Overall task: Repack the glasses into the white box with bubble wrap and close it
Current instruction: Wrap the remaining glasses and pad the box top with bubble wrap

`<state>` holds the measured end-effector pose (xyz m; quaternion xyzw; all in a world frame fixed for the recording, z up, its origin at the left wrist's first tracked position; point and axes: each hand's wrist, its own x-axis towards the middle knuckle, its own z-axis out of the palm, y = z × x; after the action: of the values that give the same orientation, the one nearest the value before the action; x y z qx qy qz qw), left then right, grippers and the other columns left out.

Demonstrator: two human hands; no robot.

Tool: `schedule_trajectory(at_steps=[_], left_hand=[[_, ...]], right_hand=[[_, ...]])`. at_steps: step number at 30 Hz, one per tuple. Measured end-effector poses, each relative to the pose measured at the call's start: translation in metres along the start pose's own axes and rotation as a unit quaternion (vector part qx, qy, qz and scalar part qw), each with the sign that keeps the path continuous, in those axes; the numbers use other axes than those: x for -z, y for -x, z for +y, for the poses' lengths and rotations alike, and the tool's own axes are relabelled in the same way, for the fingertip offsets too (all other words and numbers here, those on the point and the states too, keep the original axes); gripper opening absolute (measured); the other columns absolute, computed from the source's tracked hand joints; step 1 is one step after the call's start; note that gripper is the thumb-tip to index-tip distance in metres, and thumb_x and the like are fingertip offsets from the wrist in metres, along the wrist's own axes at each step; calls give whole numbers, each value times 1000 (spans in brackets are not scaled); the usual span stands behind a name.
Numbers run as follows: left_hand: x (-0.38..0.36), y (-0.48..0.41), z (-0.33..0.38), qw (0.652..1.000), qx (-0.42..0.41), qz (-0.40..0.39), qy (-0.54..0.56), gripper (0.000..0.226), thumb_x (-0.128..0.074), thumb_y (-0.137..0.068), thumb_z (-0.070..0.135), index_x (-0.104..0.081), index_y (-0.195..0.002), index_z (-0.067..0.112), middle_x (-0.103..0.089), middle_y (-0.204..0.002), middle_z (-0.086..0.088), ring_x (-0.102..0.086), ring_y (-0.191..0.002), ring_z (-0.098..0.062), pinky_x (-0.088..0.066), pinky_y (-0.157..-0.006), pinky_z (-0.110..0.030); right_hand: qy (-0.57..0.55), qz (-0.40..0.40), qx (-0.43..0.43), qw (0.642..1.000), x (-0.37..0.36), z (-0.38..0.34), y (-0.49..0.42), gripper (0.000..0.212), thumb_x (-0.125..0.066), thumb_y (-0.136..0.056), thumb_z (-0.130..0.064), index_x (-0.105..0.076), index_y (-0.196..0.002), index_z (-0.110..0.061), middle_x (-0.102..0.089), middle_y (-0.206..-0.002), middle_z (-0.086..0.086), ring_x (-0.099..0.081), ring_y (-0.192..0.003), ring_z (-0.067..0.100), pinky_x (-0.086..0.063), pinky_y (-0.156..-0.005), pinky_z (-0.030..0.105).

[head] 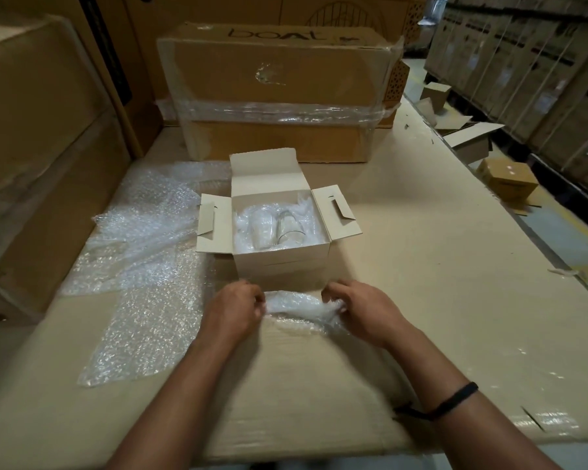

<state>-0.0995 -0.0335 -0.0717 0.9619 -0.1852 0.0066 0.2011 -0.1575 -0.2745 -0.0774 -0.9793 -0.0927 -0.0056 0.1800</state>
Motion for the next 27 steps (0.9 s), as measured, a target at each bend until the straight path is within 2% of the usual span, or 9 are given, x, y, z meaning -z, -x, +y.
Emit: schedule_trajectory(at_steps=[3, 6, 10, 13, 17, 20, 23, 25, 27], left_hand=[[13, -7, -7, 996, -34, 76, 35, 24, -75, -75, 3, -71, -94, 16, -67, -94, -1, -63, -82, -20, -48, -70, -28], [34, -24, -11, 978, -95, 168, 76, 33, -73, -73, -7, -70, -101, 11, -69, -95, -7, -65, -80, -23, -53, -68, -33], [61, -56, -10, 956, -211, 198, 54, 20, -68, -76, -12, -72, -88, 3, -68, -88, -11, -64, -73, -23, -55, -64, -31], [79, -89, -21, 950, -218, 219, 35, 14, -66, -78, -12, -70, -79, 2, -67, -84, -12, -63, -71, -25, -54, -62, -31], [95, -138, -42, 952, -181, 247, 31, 12, -65, -80, -8, -69, -80, 3, -67, -86, -12, -61, -72, -27, -46, -61, -29], [96, -167, -52, 958, -167, 233, 24, 11, -64, -81, -6, -69, -83, 3, -66, -91, -11, -59, -75, -26, -40, -62, -27], [91, -190, -59, 961, -209, 179, -17, 14, -66, -80, -6, -72, -85, 6, -68, -90, -9, -60, -80, -25, -42, -65, -29], [87, -202, -62, 949, -274, 140, -71, 17, -68, -77, -3, -75, -79, 13, -72, -89, -3, -59, -84, -23, -43, -75, -34], [84, -213, -67, 945, -291, 79, -129, 20, -67, -77, 7, -76, -77, 24, -73, -91, 9, -54, -93, -18, -33, -90, -40]], right_hand=[[-15, 17, 54, 998, -8, -8, 2, 48, -45, -65, -10, -65, -104, -28, -63, -109, -5, -62, -87, 26, -50, -65, 35], [-29, 27, 100, 994, -16, -25, 2, 59, -42, -64, -13, -60, -119, -25, -65, -117, 0, -62, -93, 26, -52, -74, 35], [-55, 58, 107, 991, -25, -57, -9, 57, -41, -72, -9, -60, -125, -23, -66, -110, 6, -63, -89, 29, -55, -70, 36], [-64, 135, 101, 984, -8, -74, -30, 56, -58, -70, 8, -66, -122, -12, -67, -105, 11, -65, -84, 30, -54, -64, 32], [-44, 227, 81, 970, 14, -92, -68, 53, -65, -69, 16, -68, -116, -7, -66, -106, 14, -65, -89, 30, -58, -65, 36], [-41, 234, 68, 969, 16, -98, -98, 48, -61, -71, 17, -68, -113, -4, -65, -105, 15, -65, -91, 30, -58, -64, 40], [-39, 181, 37, 982, 12, -106, -123, 43, -58, -79, 14, -68, -117, -4, -64, -117, 13, -62, -103, 28, -57, -77, 39], [-24, 126, 18, 992, 8, -106, -138, 41, -56, -84, 10, -67, -120, -7, -62, -126, 9, -58, -112, 26, -54, -87, 36], [2, 57, 9, 998, 8, -106, -152, 36, -56, -86, 4, -69, -116, -11, -65, -122, 6, -60, -111, 25, -53, -86, 36]])
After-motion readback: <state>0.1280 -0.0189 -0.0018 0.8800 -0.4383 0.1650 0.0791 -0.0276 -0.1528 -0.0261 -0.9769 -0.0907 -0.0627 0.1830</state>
